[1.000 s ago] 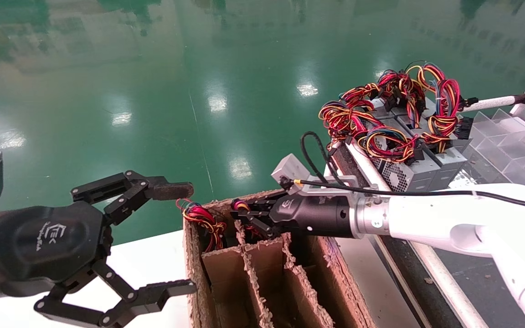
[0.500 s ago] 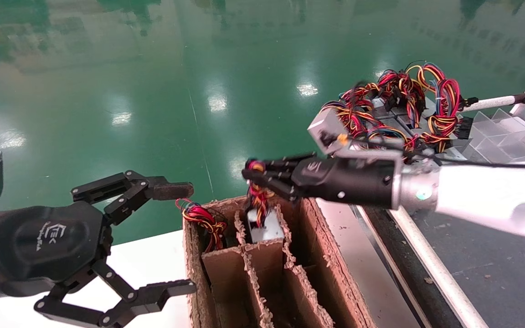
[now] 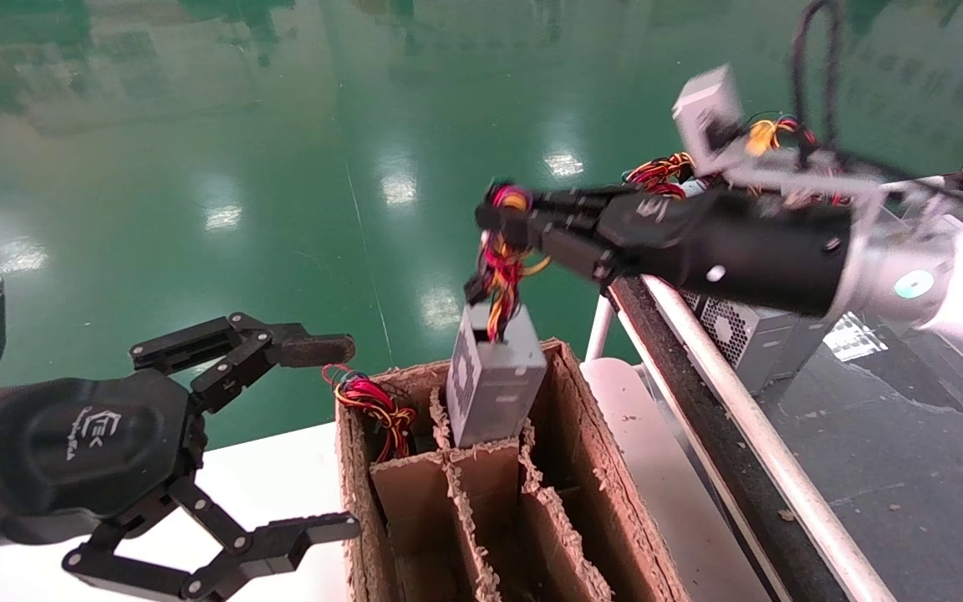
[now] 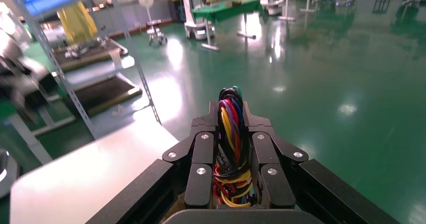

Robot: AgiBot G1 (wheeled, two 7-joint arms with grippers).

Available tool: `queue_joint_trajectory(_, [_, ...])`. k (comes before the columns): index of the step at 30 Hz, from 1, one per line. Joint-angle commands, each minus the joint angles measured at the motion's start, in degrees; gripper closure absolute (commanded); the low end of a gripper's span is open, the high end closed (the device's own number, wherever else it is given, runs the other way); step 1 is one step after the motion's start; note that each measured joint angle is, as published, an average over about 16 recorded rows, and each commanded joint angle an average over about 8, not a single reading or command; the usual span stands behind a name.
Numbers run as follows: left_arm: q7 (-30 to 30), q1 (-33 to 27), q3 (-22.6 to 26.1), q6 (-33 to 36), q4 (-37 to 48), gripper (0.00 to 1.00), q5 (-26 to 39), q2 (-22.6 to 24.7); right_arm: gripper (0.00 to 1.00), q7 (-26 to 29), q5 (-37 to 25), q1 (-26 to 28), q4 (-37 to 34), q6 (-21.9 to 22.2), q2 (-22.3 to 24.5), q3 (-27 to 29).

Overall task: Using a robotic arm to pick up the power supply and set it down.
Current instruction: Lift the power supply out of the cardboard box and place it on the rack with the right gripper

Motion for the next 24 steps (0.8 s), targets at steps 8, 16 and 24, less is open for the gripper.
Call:
queue_joint_trajectory(8, [0.0,0.0,0.0,0.0,0.0,0.0,0.0,0.0,1.0,5.87,1.8,4.37,1.92,-1.37,3.33,1.32])
queue_joint_trajectory(16, [0.0,0.0,0.01,0.0,0.0,0.0,-0.01,0.0,1.0,9.3,2.47,10.96,-0.42,-2.2,5.46,2.36])
queue_joint_trajectory(24, [0.01,0.0,0.01,-0.01,0.0,0.0,-0.01,-0.01,1.0,10.62,1.38,19.46,-7.54,-2.56,7.7,2.81])
